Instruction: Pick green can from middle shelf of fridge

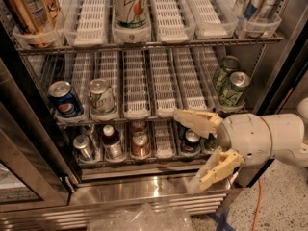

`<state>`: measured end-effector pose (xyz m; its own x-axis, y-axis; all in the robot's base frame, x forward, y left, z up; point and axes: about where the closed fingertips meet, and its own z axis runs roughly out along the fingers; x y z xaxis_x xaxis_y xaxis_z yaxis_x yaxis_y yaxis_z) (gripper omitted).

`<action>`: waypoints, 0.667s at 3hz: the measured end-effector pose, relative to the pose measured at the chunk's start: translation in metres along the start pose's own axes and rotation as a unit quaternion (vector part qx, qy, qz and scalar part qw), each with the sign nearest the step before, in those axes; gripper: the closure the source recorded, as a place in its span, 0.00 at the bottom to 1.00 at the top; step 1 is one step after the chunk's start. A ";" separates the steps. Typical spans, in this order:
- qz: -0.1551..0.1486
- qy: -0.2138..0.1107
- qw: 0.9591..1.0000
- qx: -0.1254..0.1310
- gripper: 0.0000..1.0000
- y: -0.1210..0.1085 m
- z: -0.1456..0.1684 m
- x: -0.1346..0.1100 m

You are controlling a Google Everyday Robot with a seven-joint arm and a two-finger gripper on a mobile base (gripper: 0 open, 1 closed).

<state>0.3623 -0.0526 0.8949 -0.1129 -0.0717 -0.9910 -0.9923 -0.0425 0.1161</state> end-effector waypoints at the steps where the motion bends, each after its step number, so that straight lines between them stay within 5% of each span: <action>1: -0.010 -0.018 0.999 0.036 0.00 -0.007 0.010 0.002; 2: -0.021 -0.065 0.991 0.113 0.00 -0.017 0.027 0.008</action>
Offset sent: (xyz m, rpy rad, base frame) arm 0.0431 0.0354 -0.0272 0.2075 -0.0906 -0.5391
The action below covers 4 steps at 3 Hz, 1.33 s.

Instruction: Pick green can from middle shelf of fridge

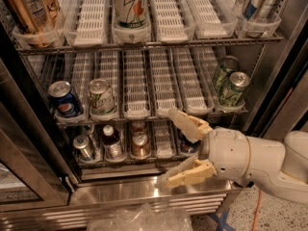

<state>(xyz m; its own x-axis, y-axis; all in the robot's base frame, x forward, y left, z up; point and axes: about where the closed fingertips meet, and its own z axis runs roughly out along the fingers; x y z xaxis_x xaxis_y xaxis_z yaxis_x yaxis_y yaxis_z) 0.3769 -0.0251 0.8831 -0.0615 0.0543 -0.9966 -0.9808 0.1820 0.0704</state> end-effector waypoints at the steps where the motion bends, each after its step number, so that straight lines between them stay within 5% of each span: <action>1: -0.013 -0.008 0.999 0.040 0.00 -0.017 0.007 -0.004; 2: -0.013 -0.008 0.999 0.041 0.00 -0.017 0.006 -0.004; 3: -0.023 -0.003 0.995 0.100 0.00 -0.024 0.000 -0.004; 4: -0.040 -0.002 0.979 0.202 0.00 -0.043 -0.008 -0.005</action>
Offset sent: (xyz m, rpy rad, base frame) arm 0.0157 0.0052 0.0030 0.0103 -0.0246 -0.0779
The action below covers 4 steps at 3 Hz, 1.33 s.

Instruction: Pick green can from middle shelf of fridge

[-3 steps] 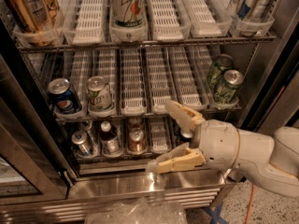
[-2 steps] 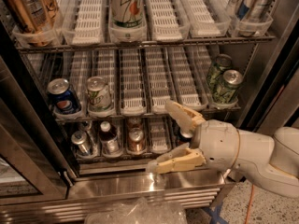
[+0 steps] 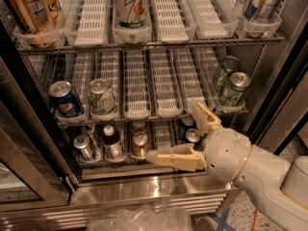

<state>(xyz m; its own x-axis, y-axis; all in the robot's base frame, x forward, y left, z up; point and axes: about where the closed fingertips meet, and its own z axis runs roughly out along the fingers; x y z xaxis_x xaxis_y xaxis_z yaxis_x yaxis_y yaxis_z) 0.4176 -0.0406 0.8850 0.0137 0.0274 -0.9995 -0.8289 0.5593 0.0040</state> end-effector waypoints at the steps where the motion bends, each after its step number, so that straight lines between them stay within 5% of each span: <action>1: -0.004 0.008 0.999 0.050 0.00 -0.022 0.000 0.001; 2: -0.004 0.008 0.999 0.050 0.00 -0.022 0.000 0.001; 3: -0.010 0.021 0.995 0.092 0.00 -0.033 0.000 0.008; 4: 0.000 0.029 0.985 0.171 0.00 -0.054 -0.007 0.017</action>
Offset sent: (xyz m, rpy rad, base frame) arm 0.0170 -0.0111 0.0001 -0.0144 -0.0003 -0.0976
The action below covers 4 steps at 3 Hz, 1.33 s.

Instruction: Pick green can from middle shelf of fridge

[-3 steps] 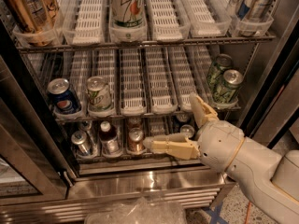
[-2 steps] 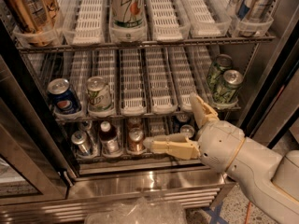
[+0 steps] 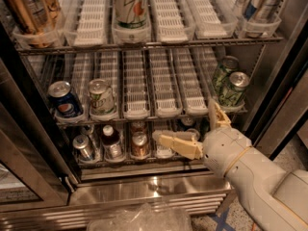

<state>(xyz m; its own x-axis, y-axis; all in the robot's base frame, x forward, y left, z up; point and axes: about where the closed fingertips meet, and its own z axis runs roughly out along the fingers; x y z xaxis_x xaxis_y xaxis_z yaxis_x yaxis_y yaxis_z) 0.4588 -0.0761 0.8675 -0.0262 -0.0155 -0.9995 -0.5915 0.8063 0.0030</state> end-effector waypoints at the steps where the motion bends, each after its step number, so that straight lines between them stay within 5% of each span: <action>1: -0.001 0.017 1.000 0.027 0.00 -0.005 0.003 0.005; 3: -0.008 0.022 0.999 0.039 0.00 -0.009 0.002 0.004; 4: -0.016 0.038 0.995 0.092 0.00 -0.035 -0.007 -0.008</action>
Offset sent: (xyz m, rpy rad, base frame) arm 0.0043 -0.0032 -0.0039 -0.0212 0.0222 -0.0545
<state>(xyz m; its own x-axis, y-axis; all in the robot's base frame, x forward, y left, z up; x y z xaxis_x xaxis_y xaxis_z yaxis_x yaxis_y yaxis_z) 0.4740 -0.1084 0.8751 -0.0740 -0.0821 -0.9939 -0.4364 0.8988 -0.0418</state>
